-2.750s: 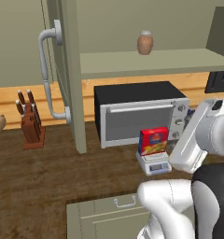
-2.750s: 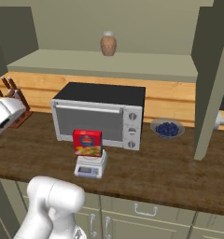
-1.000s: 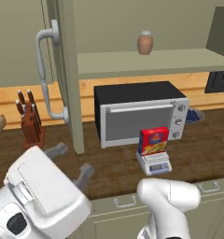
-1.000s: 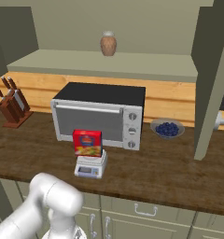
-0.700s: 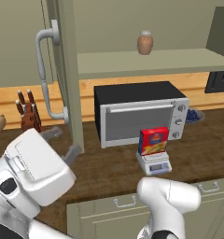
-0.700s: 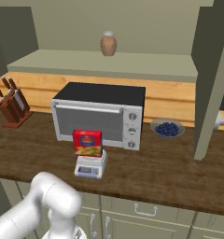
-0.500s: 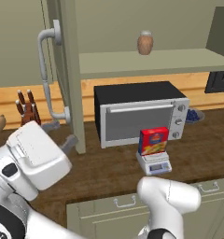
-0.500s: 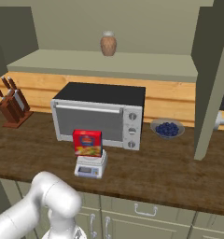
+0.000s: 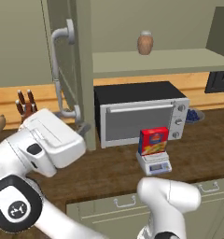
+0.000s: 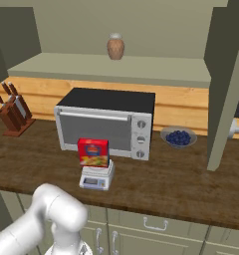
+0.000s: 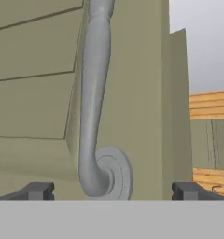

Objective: Pick the boxed food and place it on the digital scale for weighing, and close the cabinet.

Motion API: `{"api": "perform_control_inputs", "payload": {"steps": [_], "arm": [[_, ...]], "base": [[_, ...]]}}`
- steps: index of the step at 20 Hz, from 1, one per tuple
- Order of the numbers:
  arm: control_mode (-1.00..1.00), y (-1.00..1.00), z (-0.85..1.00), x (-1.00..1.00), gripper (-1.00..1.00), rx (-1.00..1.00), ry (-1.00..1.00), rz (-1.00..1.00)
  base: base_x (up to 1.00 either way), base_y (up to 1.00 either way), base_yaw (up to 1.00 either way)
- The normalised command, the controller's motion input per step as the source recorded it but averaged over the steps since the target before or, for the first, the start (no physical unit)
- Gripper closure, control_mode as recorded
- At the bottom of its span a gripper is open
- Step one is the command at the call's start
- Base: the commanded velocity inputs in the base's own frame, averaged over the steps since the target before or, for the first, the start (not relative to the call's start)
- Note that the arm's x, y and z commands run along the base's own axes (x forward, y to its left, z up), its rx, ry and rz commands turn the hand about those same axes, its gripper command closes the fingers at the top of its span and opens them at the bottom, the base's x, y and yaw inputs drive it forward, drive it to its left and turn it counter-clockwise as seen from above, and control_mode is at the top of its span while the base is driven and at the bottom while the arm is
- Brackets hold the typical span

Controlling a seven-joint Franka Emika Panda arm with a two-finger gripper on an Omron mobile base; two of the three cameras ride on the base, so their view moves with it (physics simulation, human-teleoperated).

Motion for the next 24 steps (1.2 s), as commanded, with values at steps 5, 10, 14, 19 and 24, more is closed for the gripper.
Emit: {"api": "perform_control_inputs", "payload": {"steps": [5,10,14,19,24], "arm": [[-1.00,-0.87,0.00,0.58,-1.00,0.08,-0.12,0.20],[-1.00,-0.82,0.00,0.87,-1.00,0.10,-0.02,0.21],[-1.00,-0.66,0.00,1.00,-1.00,0.12,0.05,0.17],[-1.00,-0.52,0.00,1.00,-1.00,0.11,0.15,0.12],[-1.00,-0.36,0.00,1.00,-1.00,0.09,0.17,0.07]], "base": [[0.00,0.00,0.00],[0.00,0.00,0.00],[0.00,0.00,0.00],[0.00,0.00,0.00],[0.00,0.00,0.00]]}}
